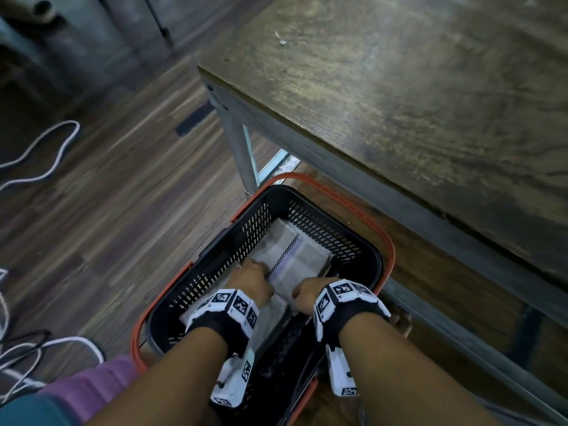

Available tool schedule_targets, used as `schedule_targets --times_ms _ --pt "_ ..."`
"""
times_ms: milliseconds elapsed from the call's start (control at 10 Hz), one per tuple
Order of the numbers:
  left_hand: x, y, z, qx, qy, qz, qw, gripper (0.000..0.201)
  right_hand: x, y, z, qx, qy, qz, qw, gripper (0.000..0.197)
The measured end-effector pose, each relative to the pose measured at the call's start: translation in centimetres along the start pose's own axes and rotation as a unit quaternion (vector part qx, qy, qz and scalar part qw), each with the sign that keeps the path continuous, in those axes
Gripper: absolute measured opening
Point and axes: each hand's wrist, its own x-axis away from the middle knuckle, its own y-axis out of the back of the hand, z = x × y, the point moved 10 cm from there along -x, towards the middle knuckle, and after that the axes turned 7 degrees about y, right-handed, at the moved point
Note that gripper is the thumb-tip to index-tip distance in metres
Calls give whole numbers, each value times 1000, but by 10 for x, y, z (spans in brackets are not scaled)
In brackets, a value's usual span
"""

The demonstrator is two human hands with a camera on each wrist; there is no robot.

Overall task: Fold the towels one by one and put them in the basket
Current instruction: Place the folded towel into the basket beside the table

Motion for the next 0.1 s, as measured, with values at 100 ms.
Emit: schedule_targets --times_ms 100 --pt "5 15 3 87 5 -24 996 39 4 24 16 -39 27 -55 997 36"
